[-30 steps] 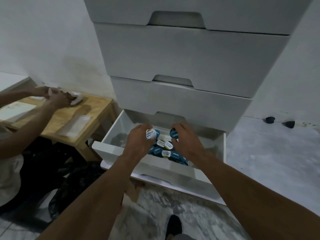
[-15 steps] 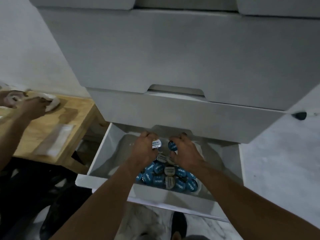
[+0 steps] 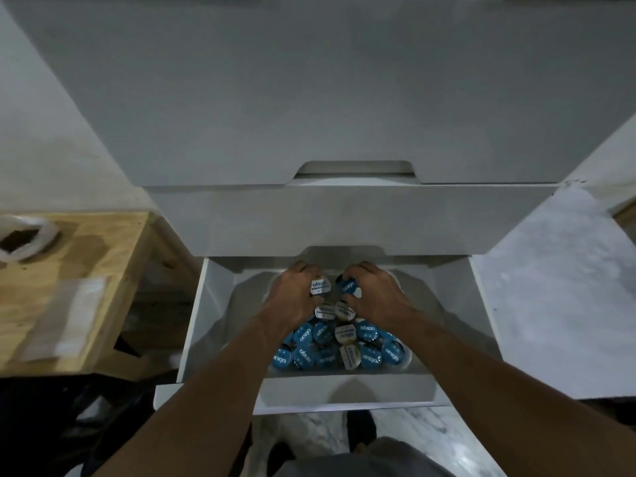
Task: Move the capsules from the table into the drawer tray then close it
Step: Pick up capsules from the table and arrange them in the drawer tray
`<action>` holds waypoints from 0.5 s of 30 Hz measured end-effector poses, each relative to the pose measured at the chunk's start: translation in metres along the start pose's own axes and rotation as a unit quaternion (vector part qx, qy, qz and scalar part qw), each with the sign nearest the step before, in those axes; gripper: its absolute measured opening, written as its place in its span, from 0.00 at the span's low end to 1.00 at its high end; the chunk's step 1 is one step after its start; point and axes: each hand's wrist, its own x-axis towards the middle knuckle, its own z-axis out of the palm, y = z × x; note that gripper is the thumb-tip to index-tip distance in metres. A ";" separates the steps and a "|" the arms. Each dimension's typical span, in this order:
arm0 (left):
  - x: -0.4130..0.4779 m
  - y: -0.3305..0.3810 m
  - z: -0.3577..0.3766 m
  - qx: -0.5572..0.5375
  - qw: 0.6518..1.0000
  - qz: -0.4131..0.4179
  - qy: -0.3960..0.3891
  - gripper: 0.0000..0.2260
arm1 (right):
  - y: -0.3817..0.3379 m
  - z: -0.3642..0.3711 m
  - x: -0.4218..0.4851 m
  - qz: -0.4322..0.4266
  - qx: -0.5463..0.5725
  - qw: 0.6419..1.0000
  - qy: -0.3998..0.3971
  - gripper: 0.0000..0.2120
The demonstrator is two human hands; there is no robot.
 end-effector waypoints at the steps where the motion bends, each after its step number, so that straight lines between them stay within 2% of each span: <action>1: 0.000 0.000 0.000 0.000 1.000 0.004 -0.001 0.18 | 0.000 0.001 0.000 -0.001 0.002 1.000 -0.005 0.14; 15: 0.004 0.002 0.011 0.017 1.000 0.015 0.004 0.18 | 0.009 0.011 -0.001 0.015 0.004 1.000 -0.001 0.15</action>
